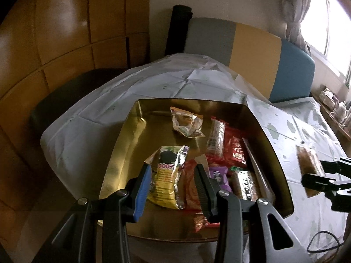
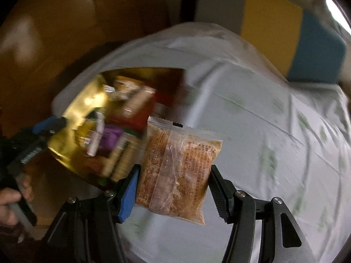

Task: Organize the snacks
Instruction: 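Carry the biscuit bag into the gold tray and release with the right tool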

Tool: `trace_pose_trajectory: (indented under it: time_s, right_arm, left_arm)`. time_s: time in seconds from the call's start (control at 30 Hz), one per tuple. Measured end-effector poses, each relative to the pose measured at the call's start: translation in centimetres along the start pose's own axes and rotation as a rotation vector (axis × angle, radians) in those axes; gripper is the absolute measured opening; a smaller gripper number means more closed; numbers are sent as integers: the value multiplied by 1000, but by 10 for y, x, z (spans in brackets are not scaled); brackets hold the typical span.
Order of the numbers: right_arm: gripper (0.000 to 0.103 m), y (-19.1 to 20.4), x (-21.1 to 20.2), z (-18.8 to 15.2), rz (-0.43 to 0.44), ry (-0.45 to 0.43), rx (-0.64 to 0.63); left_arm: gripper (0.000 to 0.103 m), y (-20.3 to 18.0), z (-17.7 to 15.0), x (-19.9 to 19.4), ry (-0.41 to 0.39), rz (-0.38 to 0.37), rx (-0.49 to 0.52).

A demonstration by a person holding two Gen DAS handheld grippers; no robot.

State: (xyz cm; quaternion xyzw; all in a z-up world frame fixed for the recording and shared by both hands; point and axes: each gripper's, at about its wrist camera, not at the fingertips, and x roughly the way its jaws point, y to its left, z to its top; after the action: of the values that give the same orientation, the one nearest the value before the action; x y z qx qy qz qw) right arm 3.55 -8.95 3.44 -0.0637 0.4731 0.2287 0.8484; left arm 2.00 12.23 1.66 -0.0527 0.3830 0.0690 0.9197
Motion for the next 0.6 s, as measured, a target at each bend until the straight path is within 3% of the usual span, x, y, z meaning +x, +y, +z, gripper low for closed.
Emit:
trace_pose_trajectory:
  time_s: [0.3,0.6]
  right_arm:
    - [61,52,25,22,65,19,-79]
    - [61,73,89,21,55,135,-126]
  left_arm:
    - [41,12,-1,0,-1,20,-21]
    - [41,17,-2,0,-2,27,-28]
